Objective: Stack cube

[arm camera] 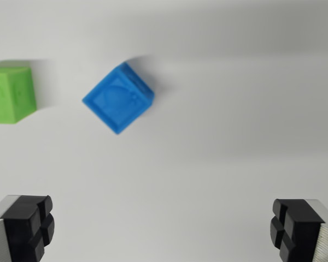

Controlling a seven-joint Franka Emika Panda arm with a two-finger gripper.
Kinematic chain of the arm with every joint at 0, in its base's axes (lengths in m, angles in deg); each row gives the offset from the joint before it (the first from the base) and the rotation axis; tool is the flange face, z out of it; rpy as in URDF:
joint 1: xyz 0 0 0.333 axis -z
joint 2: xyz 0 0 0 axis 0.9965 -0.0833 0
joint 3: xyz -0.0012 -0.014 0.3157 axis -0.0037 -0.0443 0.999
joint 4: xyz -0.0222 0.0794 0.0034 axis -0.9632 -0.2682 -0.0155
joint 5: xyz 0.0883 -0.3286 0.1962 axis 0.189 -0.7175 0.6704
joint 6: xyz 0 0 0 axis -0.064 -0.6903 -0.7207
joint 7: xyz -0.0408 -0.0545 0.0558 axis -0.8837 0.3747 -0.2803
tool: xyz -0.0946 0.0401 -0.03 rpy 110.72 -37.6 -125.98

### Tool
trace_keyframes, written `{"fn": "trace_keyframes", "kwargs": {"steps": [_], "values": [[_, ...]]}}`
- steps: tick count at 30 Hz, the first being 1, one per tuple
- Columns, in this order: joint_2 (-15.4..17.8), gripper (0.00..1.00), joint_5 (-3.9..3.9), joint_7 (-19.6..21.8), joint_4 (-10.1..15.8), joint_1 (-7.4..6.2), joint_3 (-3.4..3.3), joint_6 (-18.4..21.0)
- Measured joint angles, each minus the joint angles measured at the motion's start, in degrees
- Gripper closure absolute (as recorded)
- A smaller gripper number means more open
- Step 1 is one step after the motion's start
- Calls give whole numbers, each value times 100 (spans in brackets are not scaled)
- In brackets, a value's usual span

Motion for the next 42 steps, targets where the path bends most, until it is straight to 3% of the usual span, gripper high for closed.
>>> {"fn": "trace_keyframes", "kwargs": {"steps": [21, 42], "values": [[-505, 0, -34, 584, -45, -520, 77, -524], [-1264, 0, -96, 1234, -428, -1140, 109, -978]]}}
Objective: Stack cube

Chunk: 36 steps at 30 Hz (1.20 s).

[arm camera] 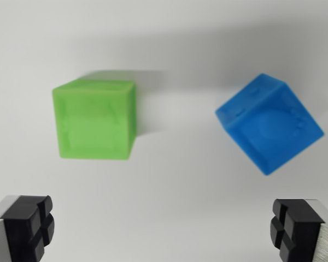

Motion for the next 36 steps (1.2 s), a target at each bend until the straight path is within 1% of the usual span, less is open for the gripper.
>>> {"fn": "trace_keyframes", "kwargs": {"steps": [10, 15, 17, 24, 36], "values": [[-436, 0, -38, 310, -316, -306, 0, -158], [-644, 0, -54, 443, -486, -441, 0, -214], [-722, 0, -54, 463, -511, -477, -1, -271], [-1041, 0, -54, 466, -526, -483, -33, -562], [-1564, 0, -54, 466, -651, -485, -35, -964]]}}
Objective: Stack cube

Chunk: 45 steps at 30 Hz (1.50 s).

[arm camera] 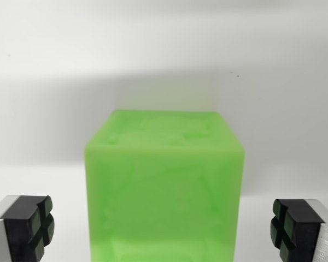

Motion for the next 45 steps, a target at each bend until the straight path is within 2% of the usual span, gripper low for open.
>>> {"fn": "trace_keyframes", "kwargs": {"steps": [15, 16, 45], "values": [[-362, 0, 0, 0, -127, -2, -4, -235], [-367, 100, 0, 0, -129, -2, -4, -240], [-370, 100, 0, 0, -134, -3, -4, -247]]}}
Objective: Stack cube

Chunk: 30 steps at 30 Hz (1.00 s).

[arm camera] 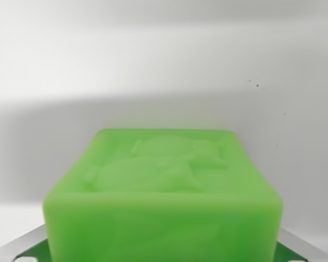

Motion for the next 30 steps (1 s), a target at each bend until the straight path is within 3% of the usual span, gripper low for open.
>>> {"fn": "trace_keyframes", "kwargs": {"steps": [14, 30], "values": [[23, 100, 0, 0, 6, 0, 0, 6], [286, 100, 0, 0, 92, 0, 0, 171]]}}
